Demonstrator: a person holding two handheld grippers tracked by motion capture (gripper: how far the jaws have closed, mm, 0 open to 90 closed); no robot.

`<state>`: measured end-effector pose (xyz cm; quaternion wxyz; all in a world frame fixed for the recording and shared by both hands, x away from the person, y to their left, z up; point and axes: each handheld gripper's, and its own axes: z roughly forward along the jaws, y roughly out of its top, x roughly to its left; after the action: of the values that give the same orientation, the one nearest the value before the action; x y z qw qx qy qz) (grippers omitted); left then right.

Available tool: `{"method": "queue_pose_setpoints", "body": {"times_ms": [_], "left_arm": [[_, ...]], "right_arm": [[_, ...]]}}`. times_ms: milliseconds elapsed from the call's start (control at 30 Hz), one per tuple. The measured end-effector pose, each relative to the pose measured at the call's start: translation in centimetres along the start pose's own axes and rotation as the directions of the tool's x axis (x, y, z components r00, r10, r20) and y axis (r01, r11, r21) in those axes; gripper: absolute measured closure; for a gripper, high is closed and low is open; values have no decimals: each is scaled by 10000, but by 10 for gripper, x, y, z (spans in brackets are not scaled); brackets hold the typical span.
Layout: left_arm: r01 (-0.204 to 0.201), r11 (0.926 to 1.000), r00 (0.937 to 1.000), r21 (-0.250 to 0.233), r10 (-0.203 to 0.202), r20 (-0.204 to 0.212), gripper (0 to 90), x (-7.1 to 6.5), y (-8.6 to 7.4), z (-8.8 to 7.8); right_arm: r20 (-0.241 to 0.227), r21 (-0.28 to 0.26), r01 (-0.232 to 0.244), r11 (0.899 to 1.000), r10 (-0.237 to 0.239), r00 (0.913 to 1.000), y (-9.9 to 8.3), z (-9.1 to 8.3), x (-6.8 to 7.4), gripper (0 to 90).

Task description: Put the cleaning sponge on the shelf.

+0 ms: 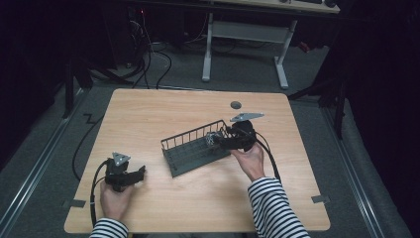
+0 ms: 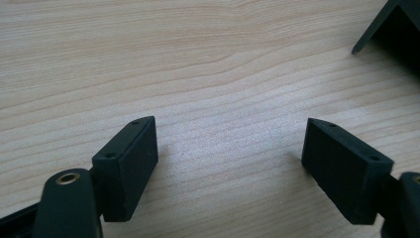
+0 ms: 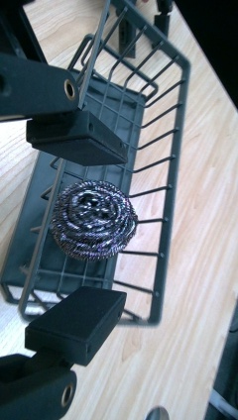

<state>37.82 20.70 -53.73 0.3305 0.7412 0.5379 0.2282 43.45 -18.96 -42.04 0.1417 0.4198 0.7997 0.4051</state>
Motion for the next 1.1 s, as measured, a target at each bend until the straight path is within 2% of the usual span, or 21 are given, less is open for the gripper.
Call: {"method": "queue_pose_setpoints", "body": {"times_ms": [100,167,267,400,533,600,733,767,967,1100], "left_arm": [[1,10000,10000,1,-1,4,223,0,0,0],[-2,10000,10000,2,2,3,223,0,0,0],[0,10000,10000,2,0,4,223,0,0,0],[-1,10000,10000,2,1,6,222,0,0,0],[-1,10000,10000,3,1,6,222,0,0,0],[-4,10000,10000,-1,4,11,222,0,0,0],[-7,10000,10000,-1,7,8,222,0,0,0],[-11,10000,10000,-1,11,9,222,0,0,0],[-13,10000,10000,2,13,9,222,0,0,0],[-18,10000,10000,8,18,10,223,0,0,0]], "right_arm": [[92,-227,-13,9997,15,10000,-5,-11,-3,352],[9,-260,-281,9993,281,9996,-11,-16,-7,371],[171,-68,-193,9998,194,9997,-17,-22,-11,381],[280,-414,-268,9988,280,9992,-23,-33,-14,398],[391,-411,-349,9985,365,9986,-30,-40,-17,399],[431,-594,-516,9969,542,9976,-39,-48,-19,404],[591,-556,-448,9974,481,9971,-50,-53,-21,407],[570,-529,-624,9966,654,9962,-57,-56,-24,407],[554,-621,-922,9938,957,9939,-79,-63,-30,407],[654,-709,-903,9934,950,9933,-89,-66,-33,409]]}}
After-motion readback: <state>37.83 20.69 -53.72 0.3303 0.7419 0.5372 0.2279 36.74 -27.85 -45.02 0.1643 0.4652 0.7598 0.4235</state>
